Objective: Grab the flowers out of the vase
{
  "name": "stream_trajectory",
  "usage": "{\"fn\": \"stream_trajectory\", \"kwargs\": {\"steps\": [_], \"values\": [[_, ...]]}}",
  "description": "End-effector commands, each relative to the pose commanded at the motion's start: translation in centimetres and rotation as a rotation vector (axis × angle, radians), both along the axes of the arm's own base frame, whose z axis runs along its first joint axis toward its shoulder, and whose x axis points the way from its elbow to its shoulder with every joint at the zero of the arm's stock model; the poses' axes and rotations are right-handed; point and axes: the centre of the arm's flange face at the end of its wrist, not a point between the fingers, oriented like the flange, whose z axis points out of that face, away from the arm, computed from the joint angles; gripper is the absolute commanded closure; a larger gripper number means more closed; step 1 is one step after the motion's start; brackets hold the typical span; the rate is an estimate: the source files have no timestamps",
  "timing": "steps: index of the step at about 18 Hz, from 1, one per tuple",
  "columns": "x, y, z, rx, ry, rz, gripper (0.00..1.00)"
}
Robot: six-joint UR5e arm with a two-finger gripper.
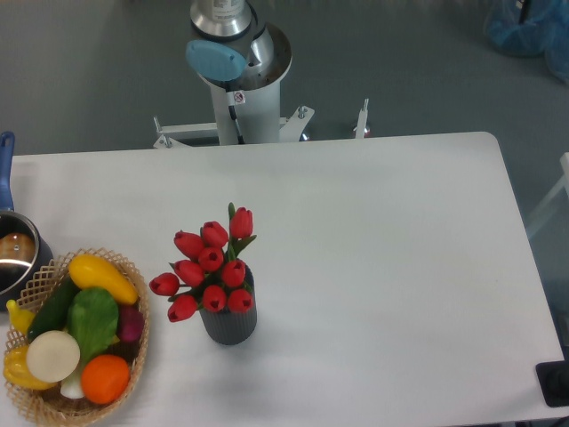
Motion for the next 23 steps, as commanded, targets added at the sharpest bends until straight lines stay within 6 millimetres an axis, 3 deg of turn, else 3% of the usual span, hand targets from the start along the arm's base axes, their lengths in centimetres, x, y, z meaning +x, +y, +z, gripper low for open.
{"fn": "stream_trajectory", "kwargs": {"steps": [10, 12, 17, 23], "values": [[0.1, 1.0, -1.0, 0.007, 0.025, 0.026, 0.0], [0.1, 2.5, -1.6, 0.038, 0.03, 0.06, 0.0], [0.5, 3.2, -3.1, 0.112, 0.021, 0.101, 0.0], [0.9, 5.7, -4.5, 0.292, 0.012, 0.176, 0.0]]}}
